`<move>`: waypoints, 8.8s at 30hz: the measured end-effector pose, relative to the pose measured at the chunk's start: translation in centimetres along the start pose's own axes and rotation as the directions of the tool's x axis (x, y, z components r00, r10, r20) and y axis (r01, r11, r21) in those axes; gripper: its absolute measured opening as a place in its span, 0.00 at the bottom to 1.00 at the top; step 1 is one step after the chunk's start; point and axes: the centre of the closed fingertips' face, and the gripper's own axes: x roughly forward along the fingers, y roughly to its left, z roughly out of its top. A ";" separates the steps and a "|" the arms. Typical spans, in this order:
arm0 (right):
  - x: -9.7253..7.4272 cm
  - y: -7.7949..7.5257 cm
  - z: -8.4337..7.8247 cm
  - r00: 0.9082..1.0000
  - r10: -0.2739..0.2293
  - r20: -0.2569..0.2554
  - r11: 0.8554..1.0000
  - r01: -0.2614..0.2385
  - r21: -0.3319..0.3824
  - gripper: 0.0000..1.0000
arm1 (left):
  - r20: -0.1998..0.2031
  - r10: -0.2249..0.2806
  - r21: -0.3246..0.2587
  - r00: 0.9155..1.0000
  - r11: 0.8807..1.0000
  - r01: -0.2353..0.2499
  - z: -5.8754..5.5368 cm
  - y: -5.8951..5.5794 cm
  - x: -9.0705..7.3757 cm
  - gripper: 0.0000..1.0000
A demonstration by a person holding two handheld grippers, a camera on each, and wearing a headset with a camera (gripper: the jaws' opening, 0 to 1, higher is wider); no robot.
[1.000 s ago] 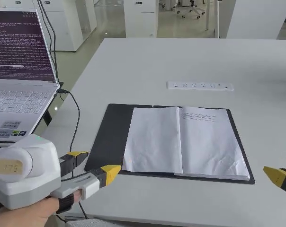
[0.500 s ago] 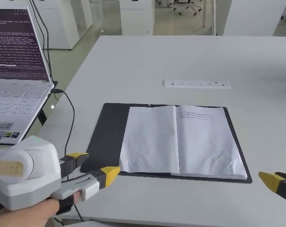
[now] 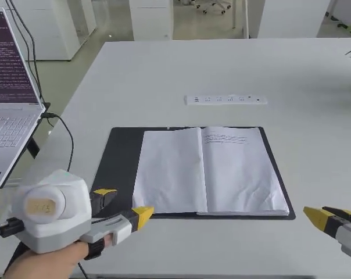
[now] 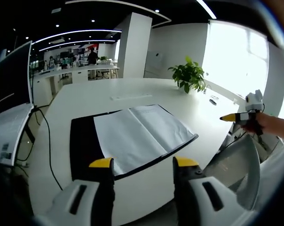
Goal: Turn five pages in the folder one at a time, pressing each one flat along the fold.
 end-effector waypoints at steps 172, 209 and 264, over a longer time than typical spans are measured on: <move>11.7 -7.6 -4.1 0.987 0.058 -0.149 0.990 -0.037 0.139 0.00 | 0.026 -0.111 0.164 0.993 0.981 0.105 -3.0 -11.7 24.2 0.00; 9.9 -3.6 -1.0 0.995 0.033 -0.091 0.952 -0.059 -0.299 0.00 | 0.069 -0.127 0.067 0.989 0.990 0.122 -0.5 -8.1 17.1 0.15; 18.2 19.8 0.0 0.881 0.450 -0.144 0.850 -0.472 -0.234 0.00 | 0.204 0.107 -0.053 0.973 0.994 -0.098 0.8 7.2 2.8 0.16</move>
